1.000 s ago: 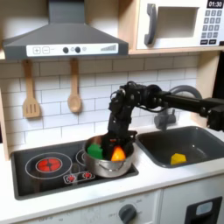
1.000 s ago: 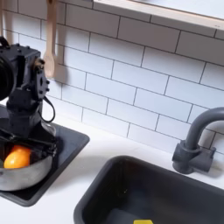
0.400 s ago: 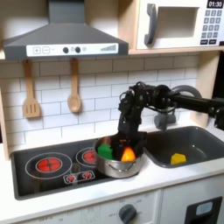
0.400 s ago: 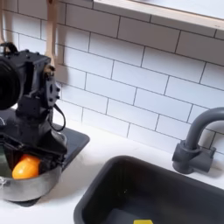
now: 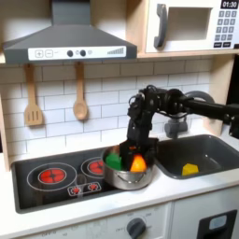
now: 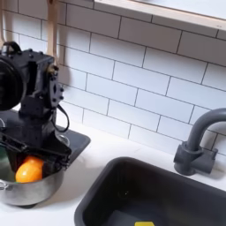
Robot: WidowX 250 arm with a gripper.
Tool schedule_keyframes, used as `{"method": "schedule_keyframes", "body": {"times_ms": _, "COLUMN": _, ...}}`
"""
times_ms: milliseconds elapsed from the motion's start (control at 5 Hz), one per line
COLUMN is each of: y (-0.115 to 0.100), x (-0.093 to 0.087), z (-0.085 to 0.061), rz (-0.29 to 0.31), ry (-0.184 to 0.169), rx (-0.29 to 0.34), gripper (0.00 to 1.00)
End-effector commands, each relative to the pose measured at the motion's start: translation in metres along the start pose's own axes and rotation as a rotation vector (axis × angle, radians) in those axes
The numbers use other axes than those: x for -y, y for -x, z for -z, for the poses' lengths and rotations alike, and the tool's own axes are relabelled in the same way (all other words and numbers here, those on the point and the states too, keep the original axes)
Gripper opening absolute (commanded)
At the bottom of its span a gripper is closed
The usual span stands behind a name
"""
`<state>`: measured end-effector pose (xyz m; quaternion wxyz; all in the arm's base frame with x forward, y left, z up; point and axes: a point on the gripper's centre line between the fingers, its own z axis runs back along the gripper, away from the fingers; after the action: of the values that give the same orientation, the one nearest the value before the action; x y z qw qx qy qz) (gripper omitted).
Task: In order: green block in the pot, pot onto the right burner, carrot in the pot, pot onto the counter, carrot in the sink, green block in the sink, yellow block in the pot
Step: 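Take the carrot out of the pot and put it in the sink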
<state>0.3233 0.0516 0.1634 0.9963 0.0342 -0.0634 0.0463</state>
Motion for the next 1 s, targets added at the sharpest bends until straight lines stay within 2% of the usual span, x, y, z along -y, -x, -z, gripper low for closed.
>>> {"method": "schedule_keyframes", "body": {"times_ms": 0, "y": -0.014, "x": 0.000, "z": -0.035, "rz": 0.005, "ry": 0.002, "rx": 0.096, "gripper": 0.00}}
{"method": "schedule_keyframes", "body": {"times_ms": 400, "y": -0.017, "x": 0.016, "z": -0.054, "rz": 0.073, "ry": 0.040, "rx": 0.139, "gripper": 0.00}}
{"method": "schedule_keyframes", "body": {"times_ms": 800, "y": -0.009, "x": 0.073, "z": -0.064, "rz": 0.220, "ry": 0.097, "rx": 0.153, "gripper": 0.00}}
